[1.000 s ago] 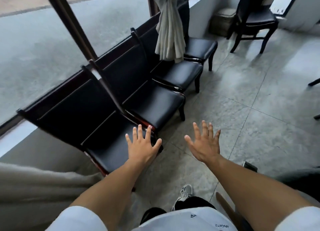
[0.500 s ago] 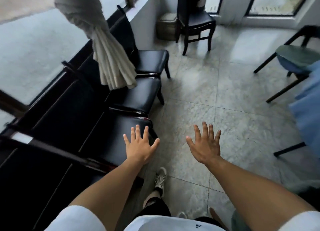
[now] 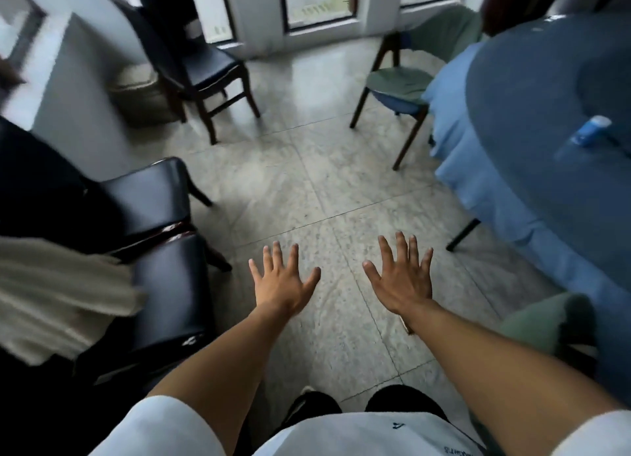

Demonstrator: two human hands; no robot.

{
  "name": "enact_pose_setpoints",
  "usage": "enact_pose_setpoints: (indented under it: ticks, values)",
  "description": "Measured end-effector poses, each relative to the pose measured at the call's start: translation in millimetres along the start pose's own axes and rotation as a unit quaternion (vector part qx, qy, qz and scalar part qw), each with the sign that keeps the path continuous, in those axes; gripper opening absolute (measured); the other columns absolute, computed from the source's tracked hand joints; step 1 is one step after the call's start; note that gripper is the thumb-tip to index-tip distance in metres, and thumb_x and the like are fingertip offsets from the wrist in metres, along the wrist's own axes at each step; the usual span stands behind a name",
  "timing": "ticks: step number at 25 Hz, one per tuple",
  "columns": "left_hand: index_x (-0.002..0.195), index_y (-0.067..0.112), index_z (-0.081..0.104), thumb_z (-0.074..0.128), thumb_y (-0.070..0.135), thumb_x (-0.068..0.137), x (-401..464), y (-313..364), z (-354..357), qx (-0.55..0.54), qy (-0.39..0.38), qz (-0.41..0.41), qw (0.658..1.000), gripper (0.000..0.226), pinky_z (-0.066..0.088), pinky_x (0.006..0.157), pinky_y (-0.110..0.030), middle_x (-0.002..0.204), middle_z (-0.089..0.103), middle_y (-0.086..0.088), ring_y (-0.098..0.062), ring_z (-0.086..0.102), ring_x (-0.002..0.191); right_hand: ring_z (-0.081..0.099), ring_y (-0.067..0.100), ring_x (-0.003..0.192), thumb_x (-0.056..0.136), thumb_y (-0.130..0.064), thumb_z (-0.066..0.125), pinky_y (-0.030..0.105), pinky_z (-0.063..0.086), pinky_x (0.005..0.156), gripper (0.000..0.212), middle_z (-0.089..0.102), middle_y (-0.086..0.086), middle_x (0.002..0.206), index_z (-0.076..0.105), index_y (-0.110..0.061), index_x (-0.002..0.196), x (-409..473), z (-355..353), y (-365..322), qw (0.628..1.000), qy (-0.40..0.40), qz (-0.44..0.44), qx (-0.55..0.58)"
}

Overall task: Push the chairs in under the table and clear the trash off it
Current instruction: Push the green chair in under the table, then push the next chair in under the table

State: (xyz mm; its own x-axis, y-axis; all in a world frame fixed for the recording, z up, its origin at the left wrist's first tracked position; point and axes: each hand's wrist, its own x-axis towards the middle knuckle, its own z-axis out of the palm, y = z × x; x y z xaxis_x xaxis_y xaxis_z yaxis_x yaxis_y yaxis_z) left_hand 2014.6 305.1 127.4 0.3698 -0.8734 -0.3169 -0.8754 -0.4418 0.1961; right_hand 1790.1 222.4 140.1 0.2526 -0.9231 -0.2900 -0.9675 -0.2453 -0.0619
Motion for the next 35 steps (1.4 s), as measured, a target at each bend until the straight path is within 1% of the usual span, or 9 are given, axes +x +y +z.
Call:
enact_pose_setpoints:
  ticks: [5, 12, 19, 23, 26, 28, 31, 33, 35]
  values:
    - [0.163, 0.03, 0.002, 0.013, 0.08, 0.09, 81, 69, -8, 0.035, -0.015, 0.102, 0.994, 0.089, -0.013, 0.122, -0.06, 0.171, -0.009, -0.011, -0.029, -0.016, 0.156, -0.015, 0.032, 0.156, 0.099, -0.067, 0.011, 0.06, -0.013, 0.121, 0.075, -0.01, 0.01, 0.17, -0.001, -0.028, 0.162, 49, -13, 48, 0.994, 0.016, 0.099, 0.036]
    - [0.163, 0.03, 0.0, 0.014, 0.078, 0.091, 163, 202, -20, 0.093, -0.024, 0.214, 0.972, 0.088, -0.012, 0.122, -0.061, 0.17, -0.011, -0.011, -0.029, -0.018, 0.156, -0.013, 0.032, 0.156, 0.1, -0.066, 0.011, 0.06, -0.012, 0.122, 0.074, -0.009, 0.01, 0.17, -0.001, -0.028, 0.162, 101, -35, 147, 0.974, 0.043, 0.206, 0.081]
    - [0.163, 0.031, 0.002, 0.017, 0.078, 0.091, 191, 357, -6, 0.13, -0.05, 0.378, 0.915, 0.087, -0.011, 0.122, -0.06, 0.171, -0.009, -0.011, -0.029, -0.016, 0.156, -0.013, 0.032, 0.156, 0.102, -0.062, 0.018, 0.059, -0.012, 0.122, 0.07, -0.009, 0.009, 0.17, 0.005, -0.028, 0.162, 92, -49, 246, 0.92, 0.085, 0.355, 0.141]
    - [0.163, 0.031, 0.005, 0.02, 0.076, 0.093, 187, 447, 24, 0.165, -0.09, 0.5, 0.845, 0.084, -0.009, 0.122, -0.061, 0.171, -0.008, -0.01, -0.03, -0.014, 0.157, -0.005, 0.034, 0.156, 0.1, -0.064, 0.014, 0.061, -0.005, 0.123, 0.071, -0.002, 0.01, 0.17, 0.01, -0.028, 0.162, 63, -33, 295, 0.857, 0.077, 0.488, 0.146]
    - [0.163, 0.03, 0.006, 0.02, 0.077, 0.094, 180, 501, 48, 0.199, -0.11, 0.572, 0.788, 0.085, -0.006, 0.124, -0.059, 0.171, -0.007, -0.01, -0.03, -0.012, 0.157, 0.012, 0.041, 0.154, 0.093, -0.064, 0.006, 0.065, 0.005, 0.122, 0.08, 0.013, 0.017, 0.168, 0.022, -0.023, 0.16, 39, -19, 307, 0.805, 0.065, 0.572, 0.143]
    - [0.163, 0.03, 0.005, 0.019, 0.077, 0.094, 169, 531, 62, 0.216, -0.128, 0.628, 0.737, 0.085, -0.004, 0.124, -0.058, 0.171, -0.007, -0.01, -0.03, -0.011, 0.157, 0.018, 0.043, 0.152, 0.094, -0.064, 0.011, 0.067, 0.008, 0.12, 0.079, 0.02, 0.02, 0.165, 0.025, -0.021, 0.159, 23, -11, 309, 0.761, 0.052, 0.627, 0.161]
    - [0.163, 0.029, 0.005, 0.019, 0.075, 0.095, 146, 570, 79, 0.254, -0.151, 0.702, 0.648, 0.083, -0.004, 0.125, -0.058, 0.171, -0.009, -0.01, -0.031, -0.011, 0.157, 0.018, 0.042, 0.153, 0.097, -0.064, 0.019, 0.066, 0.005, 0.12, 0.075, 0.022, 0.022, 0.164, 0.027, -0.021, 0.158, 4, 3, 300, 0.687, 0.053, 0.698, 0.196]
    - [0.163, 0.029, 0.007, 0.02, 0.075, 0.095, 127, 588, 92, 0.265, -0.159, 0.742, 0.595, 0.083, -0.005, 0.125, -0.057, 0.171, -0.007, -0.01, -0.032, -0.009, 0.157, 0.024, 0.044, 0.151, 0.095, -0.064, 0.022, 0.069, 0.012, 0.119, 0.076, 0.032, 0.023, 0.161, 0.04, -0.019, 0.154, -5, 15, 292, 0.63, 0.075, 0.742, 0.215]
    - [0.163, 0.027, 0.01, 0.023, 0.074, 0.096, 112, 598, 106, 0.272, -0.168, 0.77, 0.552, 0.083, -0.004, 0.125, -0.056, 0.171, -0.005, -0.012, -0.033, -0.007, 0.157, 0.03, 0.045, 0.148, 0.093, -0.065, 0.021, 0.069, 0.016, 0.118, 0.079, 0.038, 0.024, 0.157, 0.05, -0.015, 0.147, -9, 27, 284, 0.591, 0.082, 0.769, 0.231]
